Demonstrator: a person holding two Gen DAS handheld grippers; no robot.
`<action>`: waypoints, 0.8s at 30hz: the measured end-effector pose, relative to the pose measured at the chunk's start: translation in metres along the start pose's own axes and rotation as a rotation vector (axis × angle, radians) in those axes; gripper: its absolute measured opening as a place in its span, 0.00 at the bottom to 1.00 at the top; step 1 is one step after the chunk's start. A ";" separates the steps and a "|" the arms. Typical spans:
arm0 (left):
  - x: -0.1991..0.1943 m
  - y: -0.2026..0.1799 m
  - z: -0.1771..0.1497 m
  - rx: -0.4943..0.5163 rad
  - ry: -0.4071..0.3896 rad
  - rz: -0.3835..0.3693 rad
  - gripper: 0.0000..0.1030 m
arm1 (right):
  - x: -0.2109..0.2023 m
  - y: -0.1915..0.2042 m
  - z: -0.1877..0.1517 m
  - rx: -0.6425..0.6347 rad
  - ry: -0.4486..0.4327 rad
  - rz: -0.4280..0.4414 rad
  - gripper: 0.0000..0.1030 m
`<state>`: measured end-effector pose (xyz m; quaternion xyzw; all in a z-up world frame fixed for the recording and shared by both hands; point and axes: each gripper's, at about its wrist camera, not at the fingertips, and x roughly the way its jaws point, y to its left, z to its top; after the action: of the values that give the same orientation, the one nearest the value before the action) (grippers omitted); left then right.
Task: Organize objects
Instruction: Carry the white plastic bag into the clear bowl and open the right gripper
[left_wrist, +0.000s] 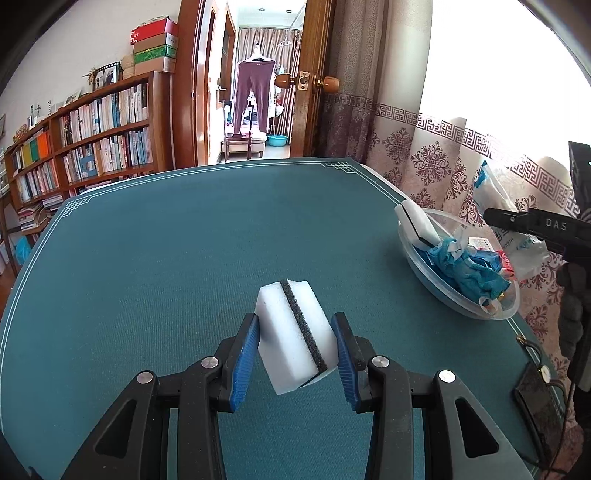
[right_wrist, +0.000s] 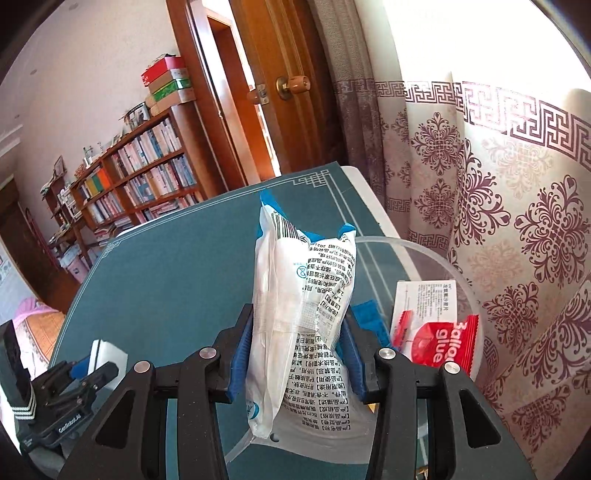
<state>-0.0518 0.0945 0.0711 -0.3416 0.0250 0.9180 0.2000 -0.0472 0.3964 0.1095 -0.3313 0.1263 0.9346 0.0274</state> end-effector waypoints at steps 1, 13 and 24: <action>0.000 -0.002 -0.001 0.004 0.001 -0.001 0.41 | 0.005 -0.004 0.004 0.003 0.004 -0.011 0.44; 0.001 -0.011 -0.001 0.021 0.012 -0.011 0.41 | 0.068 -0.019 0.021 0.004 0.099 -0.047 0.44; 0.003 -0.009 -0.002 0.010 0.024 -0.020 0.42 | 0.082 -0.022 0.023 0.033 0.128 -0.072 0.46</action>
<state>-0.0491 0.1031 0.0684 -0.3518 0.0284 0.9117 0.2105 -0.1226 0.4212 0.0706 -0.3944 0.1311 0.9077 0.0584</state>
